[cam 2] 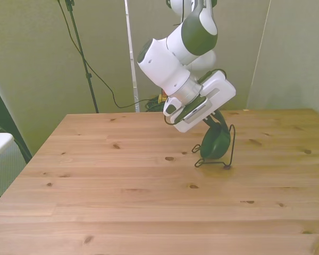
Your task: Load the bowl
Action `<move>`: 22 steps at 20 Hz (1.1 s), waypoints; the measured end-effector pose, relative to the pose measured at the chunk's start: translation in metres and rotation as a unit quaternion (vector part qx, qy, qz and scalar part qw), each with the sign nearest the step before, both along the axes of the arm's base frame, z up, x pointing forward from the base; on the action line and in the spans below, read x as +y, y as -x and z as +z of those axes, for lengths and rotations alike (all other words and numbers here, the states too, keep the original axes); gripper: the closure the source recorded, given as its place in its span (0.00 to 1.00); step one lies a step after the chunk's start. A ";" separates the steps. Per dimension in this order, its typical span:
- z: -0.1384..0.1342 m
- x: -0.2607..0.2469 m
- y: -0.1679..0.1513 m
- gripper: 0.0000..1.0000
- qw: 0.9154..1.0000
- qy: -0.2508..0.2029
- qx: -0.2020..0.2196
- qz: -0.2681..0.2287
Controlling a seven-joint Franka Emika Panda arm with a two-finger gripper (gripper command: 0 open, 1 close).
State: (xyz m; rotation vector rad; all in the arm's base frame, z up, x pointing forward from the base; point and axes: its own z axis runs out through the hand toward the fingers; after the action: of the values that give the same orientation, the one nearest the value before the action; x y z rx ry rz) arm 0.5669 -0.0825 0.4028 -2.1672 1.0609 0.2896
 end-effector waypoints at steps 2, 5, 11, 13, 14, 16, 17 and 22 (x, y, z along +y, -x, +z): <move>-0.003 0.001 -0.001 1.00 1.000 0.001 0.001 0.001; -0.003 0.004 -0.002 1.00 1.000 0.004 0.001 0.003; -0.003 0.010 -0.003 0.00 1.000 0.013 0.000 0.011; -0.003 0.010 -0.003 0.00 1.000 0.014 0.000 0.011; -0.004 0.010 -0.003 0.00 1.000 0.015 0.000 0.011; -0.004 0.009 -0.003 0.00 1.000 0.017 0.000 0.012; -0.004 0.009 -0.003 0.00 1.000 0.018 0.000 0.012; -0.005 0.009 -0.003 0.00 1.000 0.021 0.001 0.013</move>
State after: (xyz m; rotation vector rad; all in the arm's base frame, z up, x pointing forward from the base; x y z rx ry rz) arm 0.5699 -0.0738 0.3978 -2.2196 1.0488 0.2843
